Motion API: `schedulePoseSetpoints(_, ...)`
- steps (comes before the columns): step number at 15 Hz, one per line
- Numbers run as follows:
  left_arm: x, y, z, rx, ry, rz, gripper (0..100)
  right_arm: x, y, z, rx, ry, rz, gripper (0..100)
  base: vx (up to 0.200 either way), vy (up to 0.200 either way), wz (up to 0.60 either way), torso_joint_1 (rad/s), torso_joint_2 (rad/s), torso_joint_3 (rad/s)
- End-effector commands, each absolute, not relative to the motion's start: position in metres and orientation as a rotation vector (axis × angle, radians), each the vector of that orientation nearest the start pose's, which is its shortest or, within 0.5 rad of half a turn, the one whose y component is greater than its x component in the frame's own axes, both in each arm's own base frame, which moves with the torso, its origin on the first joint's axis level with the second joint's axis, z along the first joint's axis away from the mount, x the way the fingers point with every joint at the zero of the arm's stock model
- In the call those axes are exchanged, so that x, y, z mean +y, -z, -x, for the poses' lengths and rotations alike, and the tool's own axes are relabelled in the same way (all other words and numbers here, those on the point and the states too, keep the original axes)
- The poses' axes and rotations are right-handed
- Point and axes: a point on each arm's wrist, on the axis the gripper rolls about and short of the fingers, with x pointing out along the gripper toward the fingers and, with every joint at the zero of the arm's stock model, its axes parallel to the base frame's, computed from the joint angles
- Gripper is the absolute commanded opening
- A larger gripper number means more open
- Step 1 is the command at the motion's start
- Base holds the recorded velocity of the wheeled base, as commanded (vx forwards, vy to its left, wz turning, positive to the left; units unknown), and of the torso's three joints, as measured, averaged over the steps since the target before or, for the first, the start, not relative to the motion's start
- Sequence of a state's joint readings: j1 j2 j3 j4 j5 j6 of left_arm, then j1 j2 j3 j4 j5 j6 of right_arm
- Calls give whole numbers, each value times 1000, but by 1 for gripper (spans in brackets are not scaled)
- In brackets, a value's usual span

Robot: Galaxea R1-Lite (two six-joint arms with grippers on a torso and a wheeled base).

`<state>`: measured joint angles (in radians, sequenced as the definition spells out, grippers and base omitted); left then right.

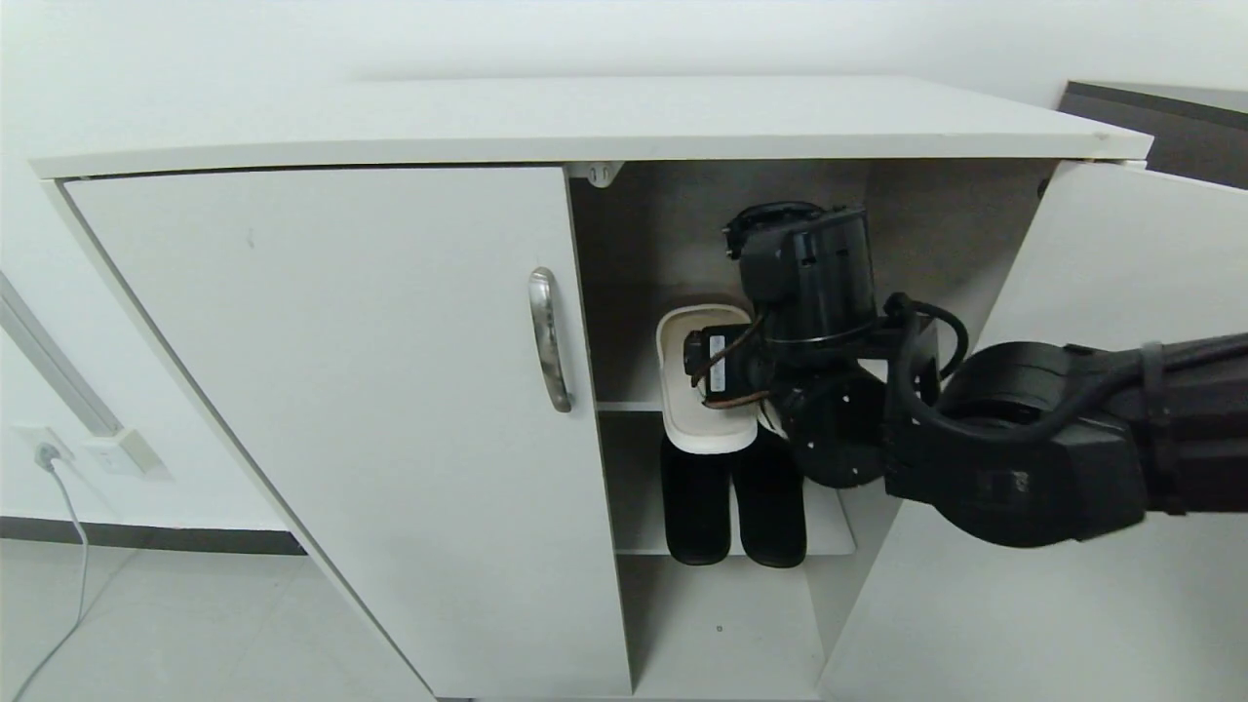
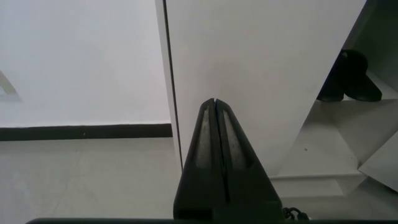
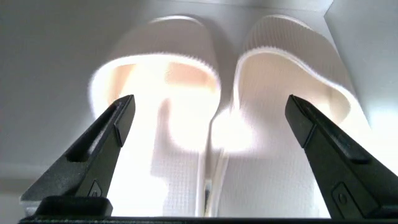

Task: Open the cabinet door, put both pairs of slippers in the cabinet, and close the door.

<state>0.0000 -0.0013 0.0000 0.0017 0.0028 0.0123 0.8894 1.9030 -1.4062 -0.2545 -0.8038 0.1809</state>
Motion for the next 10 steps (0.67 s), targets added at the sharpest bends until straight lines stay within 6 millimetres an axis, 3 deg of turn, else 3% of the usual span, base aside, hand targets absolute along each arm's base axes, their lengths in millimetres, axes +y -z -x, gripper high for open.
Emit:
schedulePoseSetpoints(1, 0, -75, 23, 2, -3, -12, 0, 267, -253, -212, 150, -128, -36, 100, 0, 0, 0, 0, 0, 0)
schedulePoseSetpoints(3, 0, -75, 23, 2, -2, -12, 0, 254, -252, -186, 119, -178, -67, 100, 0, 0, 0, 0, 0, 0)
schedulePoseSetpoints(5, 0, -75, 23, 2, 2, -14, 0, 246, -249, -178, 116, -197, -46, 100, 0, 0, 0, 0, 0, 0)
schedulePoseSetpoints(6, 0, -75, 23, 2, 2, -14, 0, 247, -248, -178, 118, -202, -44, 0, 0, 0, 0, 0, 0, 0)
schedulePoseSetpoints(10, 0, -75, 23, 2, 2, -14, 0, 253, -233, -181, 144, -218, -14, 0, 0, 0, 0, 0, 0, 0)
